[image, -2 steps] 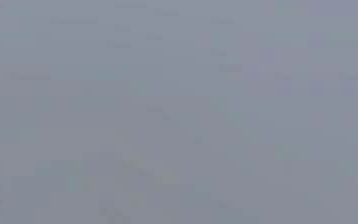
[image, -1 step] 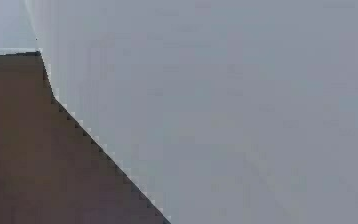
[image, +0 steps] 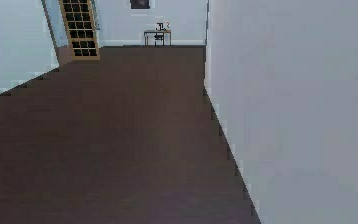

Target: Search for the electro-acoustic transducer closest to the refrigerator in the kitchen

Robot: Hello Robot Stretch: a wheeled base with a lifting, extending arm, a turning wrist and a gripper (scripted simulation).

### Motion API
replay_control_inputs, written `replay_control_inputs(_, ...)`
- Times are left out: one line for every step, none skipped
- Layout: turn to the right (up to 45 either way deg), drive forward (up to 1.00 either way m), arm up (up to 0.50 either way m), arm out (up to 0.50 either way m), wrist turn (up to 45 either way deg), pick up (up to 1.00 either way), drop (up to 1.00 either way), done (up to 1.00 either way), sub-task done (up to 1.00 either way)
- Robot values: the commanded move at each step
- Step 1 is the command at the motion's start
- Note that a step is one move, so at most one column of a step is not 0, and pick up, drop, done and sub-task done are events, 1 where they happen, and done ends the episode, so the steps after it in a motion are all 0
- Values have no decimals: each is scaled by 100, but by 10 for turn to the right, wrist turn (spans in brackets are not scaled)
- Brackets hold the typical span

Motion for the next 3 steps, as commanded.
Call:
replay_control_inputs(0, 100, 0, 0, 0, 0, 0, 0, 0)
replay_control_inputs(0, 100, 0, 0, 0, 0, 0, 0, 0)
replay_control_inputs(0, 100, 0, 0, 0, 0, 0, 0, 0)
